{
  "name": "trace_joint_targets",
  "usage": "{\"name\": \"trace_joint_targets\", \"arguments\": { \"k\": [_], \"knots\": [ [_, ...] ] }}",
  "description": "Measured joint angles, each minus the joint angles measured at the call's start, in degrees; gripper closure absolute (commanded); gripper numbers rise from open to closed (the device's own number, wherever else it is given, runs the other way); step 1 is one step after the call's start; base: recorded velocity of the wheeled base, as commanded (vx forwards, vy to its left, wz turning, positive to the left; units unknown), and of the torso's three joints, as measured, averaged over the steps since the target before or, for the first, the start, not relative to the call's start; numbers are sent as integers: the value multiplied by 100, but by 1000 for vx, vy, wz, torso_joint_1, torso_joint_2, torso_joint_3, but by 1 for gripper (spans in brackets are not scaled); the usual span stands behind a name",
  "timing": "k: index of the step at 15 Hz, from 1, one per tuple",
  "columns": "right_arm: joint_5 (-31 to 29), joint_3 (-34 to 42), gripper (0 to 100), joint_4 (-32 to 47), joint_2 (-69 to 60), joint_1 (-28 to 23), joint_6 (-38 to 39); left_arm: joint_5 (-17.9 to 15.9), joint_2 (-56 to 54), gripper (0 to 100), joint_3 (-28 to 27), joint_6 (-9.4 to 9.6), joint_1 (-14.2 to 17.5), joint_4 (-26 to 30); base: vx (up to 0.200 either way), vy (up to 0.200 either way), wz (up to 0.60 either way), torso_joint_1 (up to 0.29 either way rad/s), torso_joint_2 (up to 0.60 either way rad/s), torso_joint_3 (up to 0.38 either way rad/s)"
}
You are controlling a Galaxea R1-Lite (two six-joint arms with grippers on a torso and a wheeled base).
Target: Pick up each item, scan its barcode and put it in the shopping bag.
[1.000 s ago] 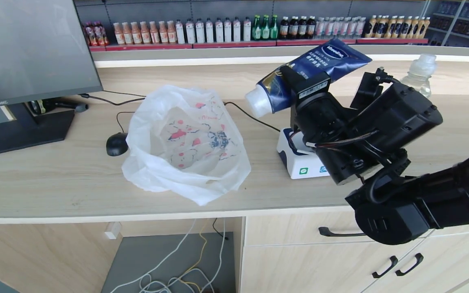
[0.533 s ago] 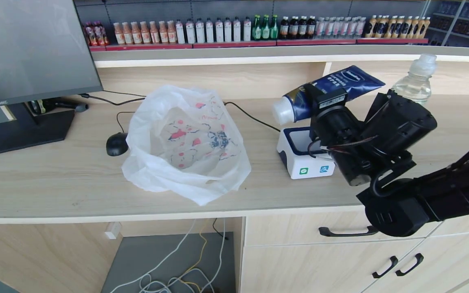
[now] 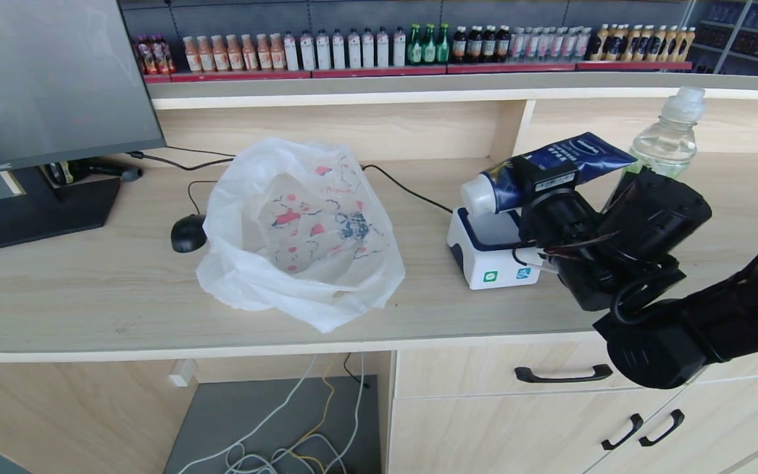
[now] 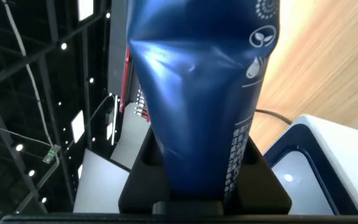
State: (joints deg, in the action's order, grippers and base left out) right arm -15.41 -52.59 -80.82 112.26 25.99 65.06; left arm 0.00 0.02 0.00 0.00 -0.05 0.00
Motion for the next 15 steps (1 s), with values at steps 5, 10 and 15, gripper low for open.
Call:
{"name": "trace_joint_targets", "arguments": {
  "k": [5, 10, 15],
  "knots": [
    [-2, 182, 100, -41, -6, -85, 229, 0, 0, 0, 0, 0, 0, 0, 0, 0, 0, 0, 0, 0],
    [-2, 279, 100, -5, -80, -78, 229, 0, 0, 0, 0, 0, -5, 0, 0, 0, 0, 0, 0, 0],
    [6, 336, 100, 38, -441, -59, -83, 0, 0, 0, 0, 0, 0, 0, 0, 0, 0, 0, 0, 0]
  ]
}}
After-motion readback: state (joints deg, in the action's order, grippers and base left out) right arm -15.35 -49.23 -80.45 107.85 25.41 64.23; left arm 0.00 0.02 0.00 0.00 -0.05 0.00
